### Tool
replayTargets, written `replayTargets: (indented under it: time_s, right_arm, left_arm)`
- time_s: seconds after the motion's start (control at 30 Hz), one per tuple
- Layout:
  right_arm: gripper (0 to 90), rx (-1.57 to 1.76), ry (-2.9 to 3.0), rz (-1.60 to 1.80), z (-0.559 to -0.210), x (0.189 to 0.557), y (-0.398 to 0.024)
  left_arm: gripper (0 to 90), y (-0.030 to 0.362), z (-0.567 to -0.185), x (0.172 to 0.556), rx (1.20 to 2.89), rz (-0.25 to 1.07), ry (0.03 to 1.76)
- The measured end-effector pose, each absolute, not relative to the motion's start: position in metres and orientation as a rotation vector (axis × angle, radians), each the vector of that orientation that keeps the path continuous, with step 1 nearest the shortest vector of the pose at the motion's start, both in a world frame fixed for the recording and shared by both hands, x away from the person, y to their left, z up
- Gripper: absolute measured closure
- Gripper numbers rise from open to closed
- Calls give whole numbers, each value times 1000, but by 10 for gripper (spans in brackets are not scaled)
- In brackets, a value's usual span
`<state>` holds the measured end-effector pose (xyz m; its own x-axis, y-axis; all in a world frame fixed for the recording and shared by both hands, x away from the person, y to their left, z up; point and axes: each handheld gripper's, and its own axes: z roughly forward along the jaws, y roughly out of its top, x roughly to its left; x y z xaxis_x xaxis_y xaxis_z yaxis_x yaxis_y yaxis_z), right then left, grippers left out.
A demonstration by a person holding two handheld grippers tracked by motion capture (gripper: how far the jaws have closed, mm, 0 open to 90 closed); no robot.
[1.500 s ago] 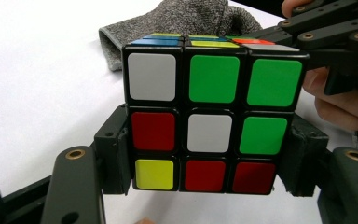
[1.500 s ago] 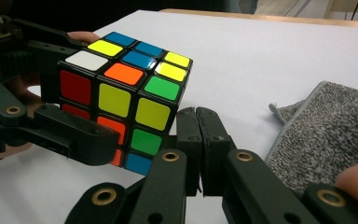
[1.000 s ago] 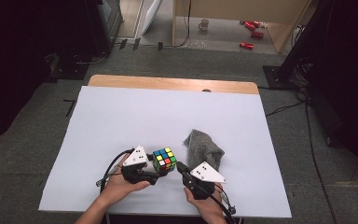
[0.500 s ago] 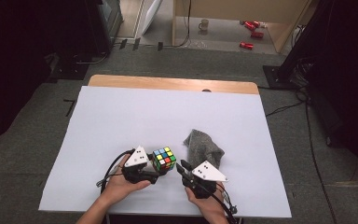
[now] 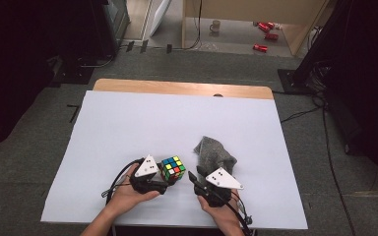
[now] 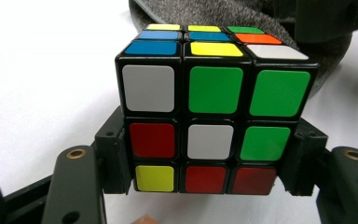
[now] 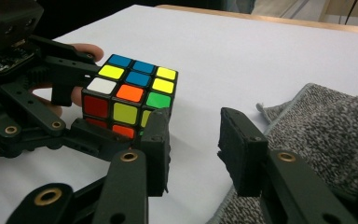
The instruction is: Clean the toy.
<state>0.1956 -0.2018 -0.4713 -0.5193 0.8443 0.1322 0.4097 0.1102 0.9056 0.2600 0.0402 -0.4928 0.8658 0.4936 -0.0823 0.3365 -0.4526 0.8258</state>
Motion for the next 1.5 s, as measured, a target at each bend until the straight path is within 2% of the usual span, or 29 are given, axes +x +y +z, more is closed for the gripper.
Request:
replayTargets:
  time_s: [0.23,0.67,1.0,1.23,1.5]
  right_arm:
    - [563,1236,1976,1365,-472,197,-203]
    - [522,1259,1979,1349,-472,198,-205]
    - [442,1274,1995,1350,-473,199,-206]
    - [422,1278,2001,1377,-472,200,-209]
    - [393,1236,2071,1431,-471,203,-212]
  left_arm:
    - [343,40,-494,260,2099,208,604]
    - [343,39,-495,258,2142,207,618]
    - [332,42,-496,259,2148,180,652]
    - [283,46,-496,259,2139,151,663]
    - [291,49,-495,258,2120,150,665]
